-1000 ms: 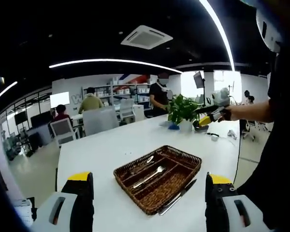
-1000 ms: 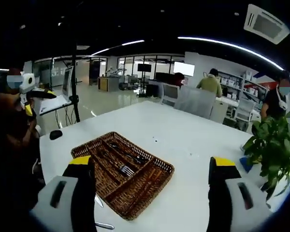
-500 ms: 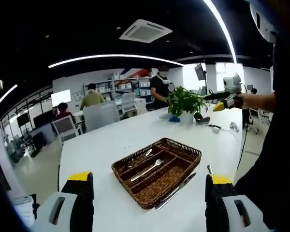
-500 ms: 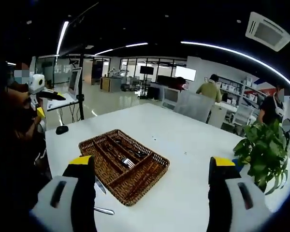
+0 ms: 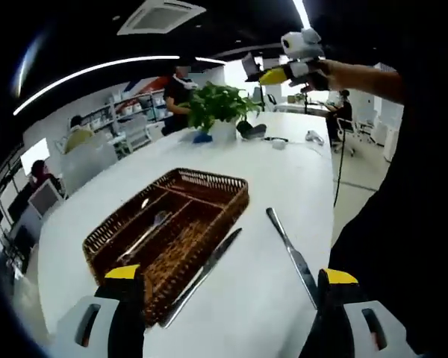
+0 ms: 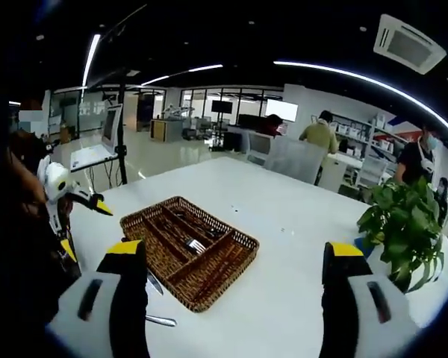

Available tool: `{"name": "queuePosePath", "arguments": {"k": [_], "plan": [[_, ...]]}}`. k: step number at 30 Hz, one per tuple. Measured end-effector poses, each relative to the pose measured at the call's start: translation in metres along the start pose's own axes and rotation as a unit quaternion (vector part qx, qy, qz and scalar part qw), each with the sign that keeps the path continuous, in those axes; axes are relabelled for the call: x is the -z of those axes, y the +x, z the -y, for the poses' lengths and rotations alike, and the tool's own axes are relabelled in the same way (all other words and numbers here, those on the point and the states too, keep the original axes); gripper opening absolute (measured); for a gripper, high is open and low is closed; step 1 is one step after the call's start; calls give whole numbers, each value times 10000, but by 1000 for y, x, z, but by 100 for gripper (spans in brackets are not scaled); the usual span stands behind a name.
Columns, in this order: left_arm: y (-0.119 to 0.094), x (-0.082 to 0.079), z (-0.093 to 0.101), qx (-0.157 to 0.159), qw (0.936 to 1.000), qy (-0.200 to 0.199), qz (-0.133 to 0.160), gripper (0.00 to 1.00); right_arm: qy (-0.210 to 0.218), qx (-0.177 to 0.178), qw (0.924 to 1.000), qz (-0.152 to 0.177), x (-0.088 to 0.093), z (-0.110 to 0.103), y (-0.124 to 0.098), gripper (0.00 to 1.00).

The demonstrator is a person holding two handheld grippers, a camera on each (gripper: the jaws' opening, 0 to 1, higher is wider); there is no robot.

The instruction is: Arrange the knives, forks, and spoons in their matching storage slots by inserting each utensil handle-first until every utensil is classified and aligned in the correct compartment

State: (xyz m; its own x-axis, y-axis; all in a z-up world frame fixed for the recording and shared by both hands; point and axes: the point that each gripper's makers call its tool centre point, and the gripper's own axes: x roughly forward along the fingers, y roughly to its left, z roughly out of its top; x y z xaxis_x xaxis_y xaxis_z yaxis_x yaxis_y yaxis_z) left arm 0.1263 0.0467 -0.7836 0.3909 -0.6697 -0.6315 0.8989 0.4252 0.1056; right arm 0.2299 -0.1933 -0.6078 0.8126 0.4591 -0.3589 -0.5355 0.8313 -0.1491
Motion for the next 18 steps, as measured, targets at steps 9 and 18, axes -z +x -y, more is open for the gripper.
{"name": "queuePosePath", "arguments": {"k": [9, 18], "plan": [[35, 24, 22, 183, 9990, -212, -338, 100, 131, 72, 9999, -7, 8, -2, -5, 99], [66, 44, 58, 614, 9951, -55, -767, 100, -167, -574, 9979, -266, 18, -41, 5, 99]]}}
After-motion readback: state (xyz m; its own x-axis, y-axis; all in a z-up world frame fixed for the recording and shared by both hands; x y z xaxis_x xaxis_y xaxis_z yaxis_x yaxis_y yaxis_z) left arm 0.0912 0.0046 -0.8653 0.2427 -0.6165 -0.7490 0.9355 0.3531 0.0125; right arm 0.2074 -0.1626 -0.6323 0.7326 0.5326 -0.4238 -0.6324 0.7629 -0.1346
